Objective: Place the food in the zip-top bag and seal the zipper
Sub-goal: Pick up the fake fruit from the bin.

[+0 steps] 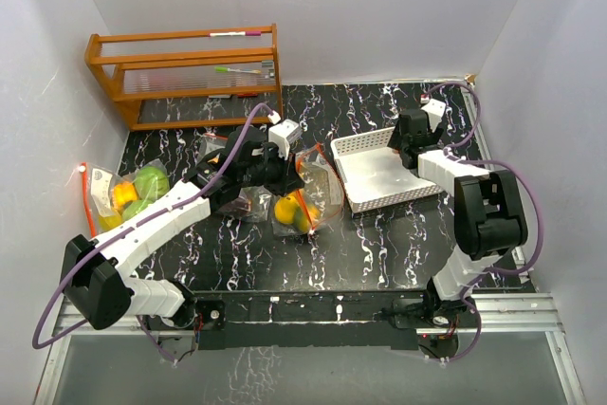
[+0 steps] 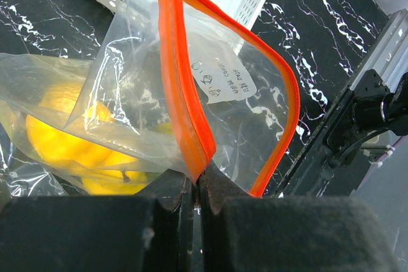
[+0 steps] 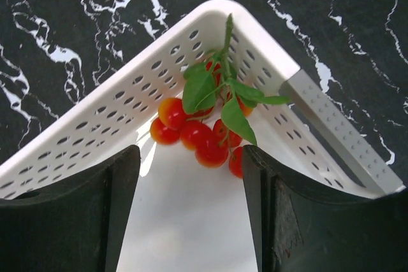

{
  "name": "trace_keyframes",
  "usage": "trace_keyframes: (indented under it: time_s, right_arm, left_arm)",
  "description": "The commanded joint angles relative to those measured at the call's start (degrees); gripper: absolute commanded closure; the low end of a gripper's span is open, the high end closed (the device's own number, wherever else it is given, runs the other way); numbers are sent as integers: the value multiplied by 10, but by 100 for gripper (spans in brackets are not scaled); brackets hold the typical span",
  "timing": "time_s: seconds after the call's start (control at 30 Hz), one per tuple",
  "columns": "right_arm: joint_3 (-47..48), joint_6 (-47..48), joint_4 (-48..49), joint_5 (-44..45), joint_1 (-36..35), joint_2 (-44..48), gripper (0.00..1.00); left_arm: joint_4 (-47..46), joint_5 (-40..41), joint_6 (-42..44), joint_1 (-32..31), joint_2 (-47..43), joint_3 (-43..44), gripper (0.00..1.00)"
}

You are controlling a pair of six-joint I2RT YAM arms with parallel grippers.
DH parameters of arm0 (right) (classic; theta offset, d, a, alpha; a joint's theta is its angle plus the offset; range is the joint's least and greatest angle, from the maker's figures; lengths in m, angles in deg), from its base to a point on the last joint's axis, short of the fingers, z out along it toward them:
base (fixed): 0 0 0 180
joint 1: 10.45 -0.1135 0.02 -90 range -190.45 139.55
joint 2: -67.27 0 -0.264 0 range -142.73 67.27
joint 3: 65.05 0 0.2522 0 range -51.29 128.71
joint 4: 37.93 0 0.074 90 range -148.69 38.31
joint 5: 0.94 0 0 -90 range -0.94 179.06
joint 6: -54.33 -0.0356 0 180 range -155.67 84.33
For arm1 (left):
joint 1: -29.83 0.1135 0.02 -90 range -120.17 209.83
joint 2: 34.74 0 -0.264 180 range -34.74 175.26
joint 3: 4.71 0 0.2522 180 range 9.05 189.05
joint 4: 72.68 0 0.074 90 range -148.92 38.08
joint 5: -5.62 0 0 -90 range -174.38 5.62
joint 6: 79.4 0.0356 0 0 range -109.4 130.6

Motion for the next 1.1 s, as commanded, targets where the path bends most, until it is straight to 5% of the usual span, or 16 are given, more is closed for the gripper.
trace_keyframes:
  time_s: [0.0, 0.63, 0.97, 1.07]
  right_arm:
    - [31, 0, 74, 60, -1, -23, 34]
    - [18, -5, 117, 80, 2, -95, 36]
    - [4, -13, 95, 12, 13, -56, 85]
    - [-20, -6, 89, -24, 14, -1, 92]
  left_arm:
    - [-8, -10, 4, 2, -13, -1, 100]
    - [-4, -12, 15, 8, -4, -2, 100]
    - [0, -10, 17, 15, -3, 1, 100]
    - [0, -10, 18, 17, -2, 1, 100]
